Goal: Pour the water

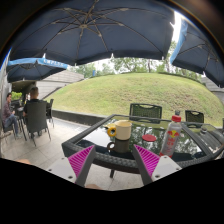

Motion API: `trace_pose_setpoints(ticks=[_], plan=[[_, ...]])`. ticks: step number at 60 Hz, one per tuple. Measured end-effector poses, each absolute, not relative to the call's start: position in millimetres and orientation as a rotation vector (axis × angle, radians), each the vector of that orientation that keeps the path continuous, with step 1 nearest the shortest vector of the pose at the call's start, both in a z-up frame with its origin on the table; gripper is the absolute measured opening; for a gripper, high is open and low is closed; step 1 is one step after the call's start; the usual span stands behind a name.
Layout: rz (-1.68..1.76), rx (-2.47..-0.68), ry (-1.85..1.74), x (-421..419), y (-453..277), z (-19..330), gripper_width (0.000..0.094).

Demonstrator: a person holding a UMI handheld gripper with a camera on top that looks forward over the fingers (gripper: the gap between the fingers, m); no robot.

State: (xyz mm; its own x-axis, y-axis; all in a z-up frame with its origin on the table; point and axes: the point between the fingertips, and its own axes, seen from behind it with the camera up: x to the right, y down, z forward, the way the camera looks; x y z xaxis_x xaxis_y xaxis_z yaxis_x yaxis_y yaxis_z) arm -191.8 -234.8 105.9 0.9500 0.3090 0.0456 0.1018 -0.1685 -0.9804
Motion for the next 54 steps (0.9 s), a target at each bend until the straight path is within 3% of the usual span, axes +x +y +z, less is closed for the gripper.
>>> trace_pose_setpoints(ticks=[14,27,40,54], plan=[[0.179,-1.703,-0.294,-180,-239,117,0.0798],[0.063,-1.660,-0.198,-103,-221,139,0.0797],[-0.096,-1.629,-0.086,-16,-154,128,0.0795],[0.017,-1.655,0.029,17,-51,94,0.0793]])
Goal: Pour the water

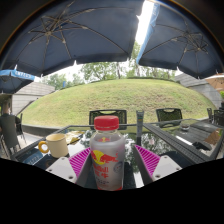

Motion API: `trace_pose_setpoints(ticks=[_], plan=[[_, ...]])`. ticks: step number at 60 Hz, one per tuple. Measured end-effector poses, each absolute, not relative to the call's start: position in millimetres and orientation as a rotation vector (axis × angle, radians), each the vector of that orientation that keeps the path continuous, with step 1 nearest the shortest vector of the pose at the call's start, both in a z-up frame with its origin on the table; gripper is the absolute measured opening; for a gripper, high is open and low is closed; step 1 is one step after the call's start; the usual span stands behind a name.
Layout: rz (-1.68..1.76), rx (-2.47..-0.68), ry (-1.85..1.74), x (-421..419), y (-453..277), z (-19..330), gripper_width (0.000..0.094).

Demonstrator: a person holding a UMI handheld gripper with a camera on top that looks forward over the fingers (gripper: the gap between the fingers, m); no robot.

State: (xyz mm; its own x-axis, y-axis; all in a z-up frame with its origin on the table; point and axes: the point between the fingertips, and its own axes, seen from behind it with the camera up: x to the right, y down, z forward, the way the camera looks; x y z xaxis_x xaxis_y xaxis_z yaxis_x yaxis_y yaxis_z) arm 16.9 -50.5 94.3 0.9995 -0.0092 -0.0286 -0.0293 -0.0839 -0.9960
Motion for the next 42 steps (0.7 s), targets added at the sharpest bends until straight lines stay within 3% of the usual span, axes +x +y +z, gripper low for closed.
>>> trace_pose_setpoints(ticks=[3,5,6,16,25,35,42], plan=[[0.073,-1.661,0.023,8,-40,89,0.0724],[0.116,-1.662,0.012,-1,-40,89,0.0545],[0.138,-1.654,0.016,-1,-41,89,0.0511],[0.087,-1.581,0.040,12,-46,96,0.0351],[0.070,-1.641,0.001,15,-36,93,0.0326],[-0.267,-1.597,-0.305,-3,-12,151,0.0325],[-0.671,-1.430,-0.651,-39,37,188,0.0323]])
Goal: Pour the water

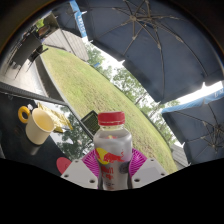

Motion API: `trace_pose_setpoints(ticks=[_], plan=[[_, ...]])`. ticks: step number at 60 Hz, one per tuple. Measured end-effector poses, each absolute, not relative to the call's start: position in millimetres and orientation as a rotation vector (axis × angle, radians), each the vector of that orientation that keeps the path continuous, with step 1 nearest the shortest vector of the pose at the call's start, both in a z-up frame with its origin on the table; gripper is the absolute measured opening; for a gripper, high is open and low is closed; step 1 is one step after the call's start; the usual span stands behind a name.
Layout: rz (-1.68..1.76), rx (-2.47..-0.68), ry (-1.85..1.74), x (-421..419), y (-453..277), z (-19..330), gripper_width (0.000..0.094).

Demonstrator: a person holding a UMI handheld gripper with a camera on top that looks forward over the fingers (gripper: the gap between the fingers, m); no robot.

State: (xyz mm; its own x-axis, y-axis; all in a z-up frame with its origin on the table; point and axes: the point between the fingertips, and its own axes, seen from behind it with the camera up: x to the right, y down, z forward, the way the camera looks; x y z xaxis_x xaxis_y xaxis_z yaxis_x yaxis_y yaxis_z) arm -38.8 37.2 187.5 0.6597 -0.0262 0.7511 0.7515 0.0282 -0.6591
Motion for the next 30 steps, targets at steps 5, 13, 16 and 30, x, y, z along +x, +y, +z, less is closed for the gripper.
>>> trace_pose_setpoints(ticks=[5,13,16,30], plan=[[-0.940,-1.272,-0.936,-77,69,192,0.0326],[-1.327,-0.924,-1.316,-139,105,182,0.0327],[-1.441,-0.798,-1.437,-150,116,175,0.0326],[-1.696,-0.499,-1.653,-152,139,165,0.0329]])
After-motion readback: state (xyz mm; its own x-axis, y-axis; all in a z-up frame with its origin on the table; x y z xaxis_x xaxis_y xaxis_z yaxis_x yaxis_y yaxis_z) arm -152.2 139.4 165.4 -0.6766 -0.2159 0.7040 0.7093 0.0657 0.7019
